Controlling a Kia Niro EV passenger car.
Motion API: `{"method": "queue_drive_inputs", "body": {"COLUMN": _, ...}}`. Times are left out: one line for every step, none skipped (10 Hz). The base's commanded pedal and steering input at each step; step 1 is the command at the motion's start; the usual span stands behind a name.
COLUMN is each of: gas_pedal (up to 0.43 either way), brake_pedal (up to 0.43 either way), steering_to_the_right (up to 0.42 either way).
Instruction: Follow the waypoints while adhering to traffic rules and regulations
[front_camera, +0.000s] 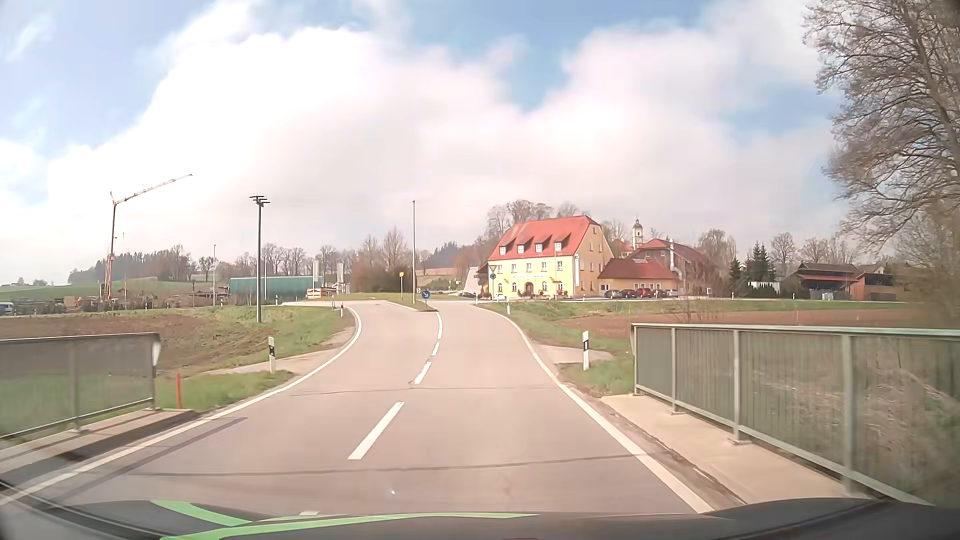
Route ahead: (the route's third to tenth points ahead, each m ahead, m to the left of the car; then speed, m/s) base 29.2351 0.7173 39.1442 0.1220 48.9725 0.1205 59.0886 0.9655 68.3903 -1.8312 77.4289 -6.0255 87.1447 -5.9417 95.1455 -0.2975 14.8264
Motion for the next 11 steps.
{"method": "queue_drive_inputs", "body": {"gas_pedal": 0.000, "brake_pedal": 0.055, "steering_to_the_right": 0.003}}
{"method": "queue_drive_inputs", "body": {"gas_pedal": 0.000, "brake_pedal": 0.073, "steering_to_the_right": 0.004}}
{"method": "queue_drive_inputs", "body": {"gas_pedal": 0.000, "brake_pedal": 0.085, "steering_to_the_right": 0.003}}
{"method": "queue_drive_inputs", "body": {"gas_pedal": 0.000, "brake_pedal": 0.085, "steering_to_the_right": 0.003}}
{"method": "queue_drive_inputs", "body": {"gas_pedal": 0.000, "brake_pedal": 0.091, "steering_to_the_right": -0.002}}
{"method": "queue_drive_inputs", "body": {"gas_pedal": 0.000, "brake_pedal": 0.091, "steering_to_the_right": -0.001}}
{"method": "queue_drive_inputs", "body": {"gas_pedal": 0.000, "brake_pedal": 0.098, "steering_to_the_right": -0.002}}
{"method": "queue_drive_inputs", "body": {"gas_pedal": 0.000, "brake_pedal": 0.104, "steering_to_the_right": -0.001}}
{"method": "queue_drive_inputs", "body": {"gas_pedal": 0.000, "brake_pedal": 0.122, "steering_to_the_right": -0.001}}
{"method": "queue_drive_inputs", "body": {"gas_pedal": 0.000, "brake_pedal": 0.128, "steering_to_the_right": -0.001}}
{"method": "queue_drive_inputs", "body": {"gas_pedal": 0.000, "brake_pedal": 0.128, "steering_to_the_right": -0.002}}
